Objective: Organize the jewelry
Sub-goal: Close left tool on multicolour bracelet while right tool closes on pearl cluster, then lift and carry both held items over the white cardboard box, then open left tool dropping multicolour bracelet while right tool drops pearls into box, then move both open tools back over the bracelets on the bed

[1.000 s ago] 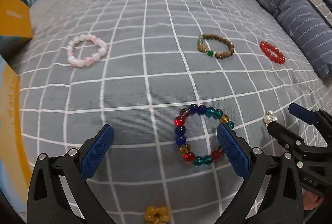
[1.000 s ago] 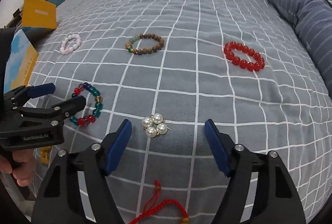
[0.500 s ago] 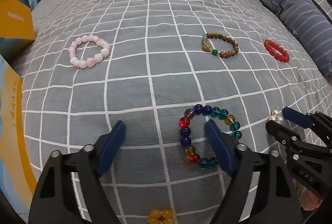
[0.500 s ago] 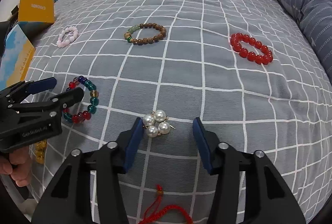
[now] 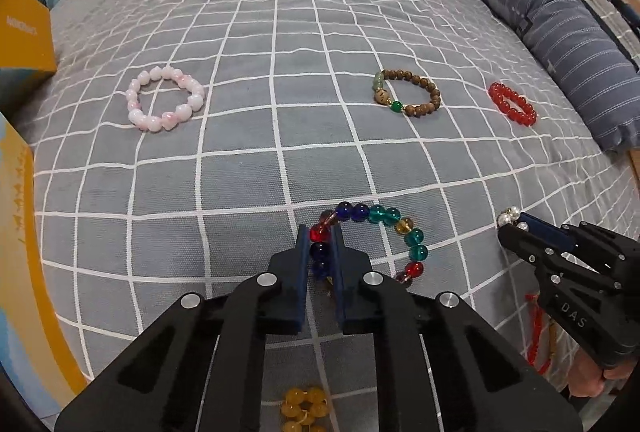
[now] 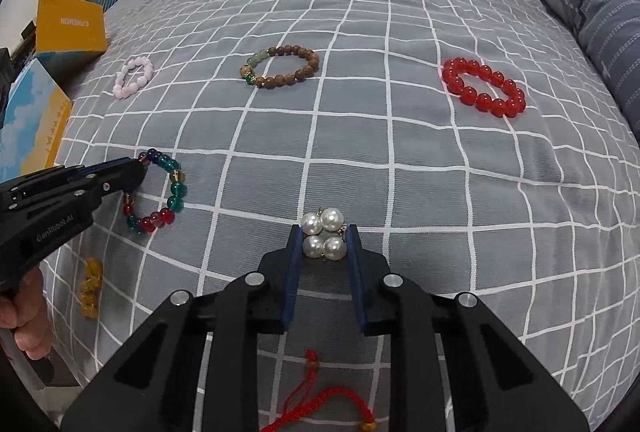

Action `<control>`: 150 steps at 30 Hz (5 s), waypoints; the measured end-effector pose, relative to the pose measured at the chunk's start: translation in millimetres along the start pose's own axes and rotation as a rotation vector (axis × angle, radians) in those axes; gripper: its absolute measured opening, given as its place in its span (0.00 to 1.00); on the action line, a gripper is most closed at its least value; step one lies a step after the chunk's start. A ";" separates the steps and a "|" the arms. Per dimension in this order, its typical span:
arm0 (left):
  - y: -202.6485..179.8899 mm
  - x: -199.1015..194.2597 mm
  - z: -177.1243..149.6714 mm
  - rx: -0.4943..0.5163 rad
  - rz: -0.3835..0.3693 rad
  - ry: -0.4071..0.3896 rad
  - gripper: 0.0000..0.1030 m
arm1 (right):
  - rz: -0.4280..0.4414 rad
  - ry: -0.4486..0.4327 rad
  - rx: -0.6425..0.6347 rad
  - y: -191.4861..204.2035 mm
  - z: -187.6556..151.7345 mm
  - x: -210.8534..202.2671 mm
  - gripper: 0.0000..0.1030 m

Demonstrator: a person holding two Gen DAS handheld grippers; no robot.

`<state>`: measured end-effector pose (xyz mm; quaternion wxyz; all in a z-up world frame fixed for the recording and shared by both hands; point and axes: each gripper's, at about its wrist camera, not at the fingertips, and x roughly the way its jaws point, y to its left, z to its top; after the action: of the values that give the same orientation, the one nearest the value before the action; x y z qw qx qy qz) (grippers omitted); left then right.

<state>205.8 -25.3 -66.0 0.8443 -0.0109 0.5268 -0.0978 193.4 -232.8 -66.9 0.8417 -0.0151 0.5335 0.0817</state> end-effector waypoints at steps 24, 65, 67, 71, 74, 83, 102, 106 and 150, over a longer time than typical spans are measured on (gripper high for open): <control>-16.7 -50.5 8.6 0.041 -0.053 -0.065 0.10 | -0.059 -0.035 0.025 -2.2 3.6 -30.6 0.10; 45.7 -158.4 35.1 -0.001 0.025 -0.198 0.10 | -0.013 -0.217 -0.028 69.5 68.7 -112.6 0.10; 54.0 -165.9 34.9 -0.015 0.036 -0.206 0.10 | -0.001 -0.227 -0.042 78.2 73.0 -116.0 0.10; 72.9 -183.4 34.0 -0.041 0.067 -0.223 0.10 | 0.027 -0.241 -0.073 102.9 82.6 -121.9 0.10; 90.5 -196.4 32.3 -0.061 0.092 -0.238 0.10 | 0.060 -0.243 -0.094 123.2 89.5 -122.3 0.10; 157.1 -236.2 21.6 -0.155 0.171 -0.281 0.10 | 0.146 -0.245 -0.168 194.3 106.4 -127.7 0.10; 281.4 -267.8 -53.8 -0.324 0.313 -0.254 0.10 | 0.297 -0.209 -0.390 375.6 99.2 -120.6 0.10; 304.3 -266.0 -68.9 -0.362 0.326 -0.236 0.10 | 0.307 -0.193 -0.423 400.6 91.6 -111.1 0.10; 318.8 -261.5 -118.2 -0.474 0.366 -0.264 0.91 | 0.232 -0.240 -0.471 403.9 39.8 -101.5 0.92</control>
<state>38.1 343.5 74.8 0.8827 -0.1248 0.4143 0.1832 124.6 157.7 66.5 0.8570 -0.1394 0.3947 0.3004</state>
